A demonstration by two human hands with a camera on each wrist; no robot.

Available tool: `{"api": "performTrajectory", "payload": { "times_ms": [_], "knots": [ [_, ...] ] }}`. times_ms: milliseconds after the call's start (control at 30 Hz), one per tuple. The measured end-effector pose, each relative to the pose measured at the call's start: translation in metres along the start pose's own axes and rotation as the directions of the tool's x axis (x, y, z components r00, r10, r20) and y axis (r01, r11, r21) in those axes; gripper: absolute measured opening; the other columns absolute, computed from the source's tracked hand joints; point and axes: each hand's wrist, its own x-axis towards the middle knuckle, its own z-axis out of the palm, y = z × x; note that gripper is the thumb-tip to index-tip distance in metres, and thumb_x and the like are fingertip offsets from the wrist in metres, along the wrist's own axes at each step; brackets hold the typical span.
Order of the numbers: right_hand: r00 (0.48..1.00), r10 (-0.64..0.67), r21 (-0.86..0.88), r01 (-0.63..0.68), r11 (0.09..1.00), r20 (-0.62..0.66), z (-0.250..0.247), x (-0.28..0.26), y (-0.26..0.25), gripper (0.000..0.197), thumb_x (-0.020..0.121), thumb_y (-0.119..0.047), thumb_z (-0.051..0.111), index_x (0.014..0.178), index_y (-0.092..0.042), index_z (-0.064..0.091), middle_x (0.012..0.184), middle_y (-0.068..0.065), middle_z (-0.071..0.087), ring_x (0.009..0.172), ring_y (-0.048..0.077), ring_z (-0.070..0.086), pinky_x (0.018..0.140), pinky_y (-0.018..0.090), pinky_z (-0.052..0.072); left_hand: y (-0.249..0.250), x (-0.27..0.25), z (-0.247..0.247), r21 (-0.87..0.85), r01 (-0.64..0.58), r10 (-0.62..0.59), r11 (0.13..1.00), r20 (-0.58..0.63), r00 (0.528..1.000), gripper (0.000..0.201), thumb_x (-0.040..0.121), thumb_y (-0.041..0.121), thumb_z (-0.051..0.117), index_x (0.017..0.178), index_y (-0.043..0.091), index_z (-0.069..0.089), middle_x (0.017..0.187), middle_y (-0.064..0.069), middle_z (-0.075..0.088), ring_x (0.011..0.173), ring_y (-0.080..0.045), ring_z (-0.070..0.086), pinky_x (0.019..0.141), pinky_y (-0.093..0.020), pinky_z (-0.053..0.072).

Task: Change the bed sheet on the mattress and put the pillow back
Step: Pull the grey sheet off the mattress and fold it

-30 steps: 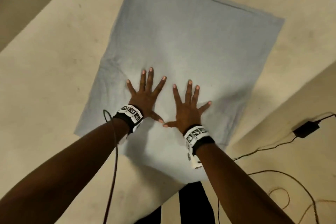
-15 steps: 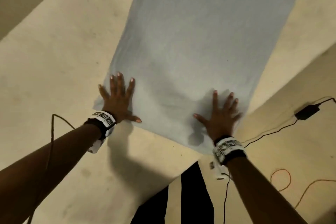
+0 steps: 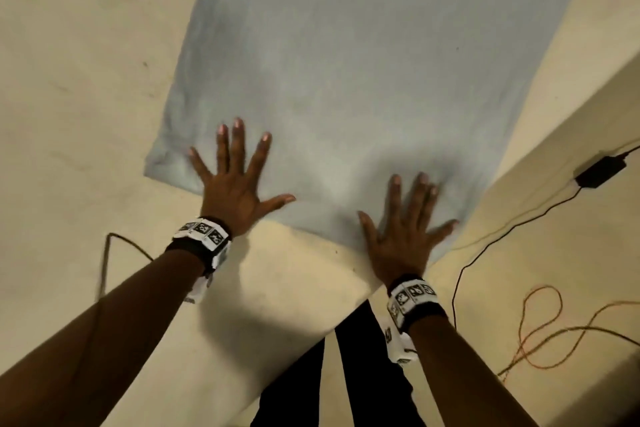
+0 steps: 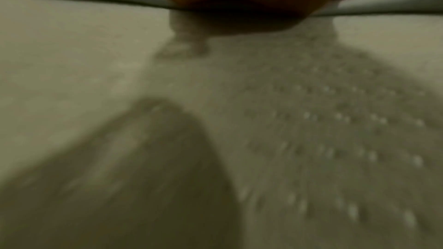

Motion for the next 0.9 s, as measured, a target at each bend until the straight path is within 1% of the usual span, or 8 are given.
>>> {"api": "performTrajectory", "payload": {
  "times_ms": [133,300,367,467,567,633,733,900],
  "knots": [
    [1.000,0.007,0.114,-0.009,0.993,0.017,-0.009,-0.020,0.035,0.088,0.097,-0.062,0.045,0.161,-0.028,-0.005,0.166,0.006,-0.021,0.154,0.028,-0.016,0.110,0.078,0.013,-0.047,-0.026,-0.004,-0.129,0.297,-0.302,0.946,-0.025,0.953,0.110,0.075,0.091,0.039,0.161,0.037,-0.005,0.168,-0.011,-0.018,0.154,-0.035,-0.015,0.106,-0.083,0.001],
    [0.999,0.029,0.218,-0.034,0.975,0.026,-0.018,-0.026,0.036,0.095,0.095,-0.065,0.048,0.161,-0.026,-0.007,0.166,0.007,-0.023,0.154,0.028,-0.017,0.117,0.070,0.009,-0.075,-0.041,-0.015,-0.191,0.425,-0.423,0.885,0.052,0.904,0.119,0.070,0.095,0.043,0.159,0.038,-0.011,0.164,-0.026,-0.015,0.152,-0.045,-0.011,0.108,-0.082,0.008],
    [0.999,-0.014,0.150,0.007,0.989,0.049,-0.021,-0.033,0.029,0.102,0.090,-0.070,0.049,0.161,-0.021,-0.005,0.165,0.014,-0.020,0.153,0.033,-0.016,0.118,0.069,0.008,-0.077,-0.042,-0.023,-0.142,0.369,-0.366,0.918,0.053,0.929,0.124,0.071,0.092,0.047,0.160,0.030,-0.012,0.163,-0.030,-0.015,0.151,-0.048,-0.011,0.107,-0.081,0.002],
    [0.959,-0.250,-0.019,0.255,0.967,0.131,-0.020,-0.046,0.018,0.120,0.071,-0.070,0.062,0.161,-0.016,0.003,0.165,0.020,-0.015,0.153,0.041,-0.011,0.118,0.068,0.007,-0.070,-0.044,-0.031,0.041,0.046,-0.050,0.998,0.086,0.995,0.129,0.065,0.087,0.045,0.162,0.016,-0.002,0.165,-0.027,-0.011,0.153,-0.046,-0.006,0.109,-0.076,-0.004],
    [0.944,-0.297,-0.099,0.313,0.945,0.146,-0.013,-0.048,0.015,0.118,0.068,-0.053,0.069,0.161,-0.015,0.007,0.166,0.020,-0.012,0.153,0.042,-0.007,0.115,0.070,0.015,-0.055,-0.048,-0.021,0.098,-0.186,0.177,0.978,0.101,0.979,0.123,0.066,0.062,0.064,0.162,0.012,0.005,0.166,-0.023,-0.009,0.154,-0.041,-0.001,0.112,-0.075,0.007],
    [0.944,-0.301,-0.124,0.317,0.940,0.133,-0.007,-0.047,0.018,0.110,0.072,-0.045,0.065,0.161,-0.014,0.009,0.166,0.020,-0.010,0.153,0.042,-0.006,0.114,0.071,0.014,-0.045,-0.045,-0.014,0.121,-0.186,0.178,0.975,0.078,0.981,0.118,0.067,0.041,0.068,0.162,0.011,0.005,0.166,-0.025,-0.008,0.154,-0.041,-0.003,0.113,-0.075,0.011],
    [0.931,-0.351,-0.189,0.364,0.912,0.100,0.001,-0.043,0.028,0.098,0.080,-0.034,0.062,0.161,-0.014,0.011,0.167,0.020,-0.006,0.153,0.042,-0.002,0.115,0.070,0.010,-0.041,-0.044,-0.007,0.140,-0.191,0.186,0.972,0.048,0.981,0.107,0.077,0.035,0.067,0.162,0.013,0.007,0.166,-0.026,-0.004,0.154,-0.042,0.000,0.114,-0.072,0.013],
    [0.903,-0.429,-0.226,0.424,0.877,0.029,0.001,-0.031,0.038,0.086,0.080,0.000,0.059,0.158,-0.010,0.024,0.164,0.025,0.013,0.148,0.047,0.020,0.111,0.066,0.026,-0.044,-0.034,-0.005,0.126,-0.089,0.094,0.988,-0.035,0.995,0.087,0.090,0.013,0.059,0.162,0.014,0.011,0.166,-0.025,0.007,0.153,-0.040,0.013,0.113,-0.069,0.020]
  ]
}}
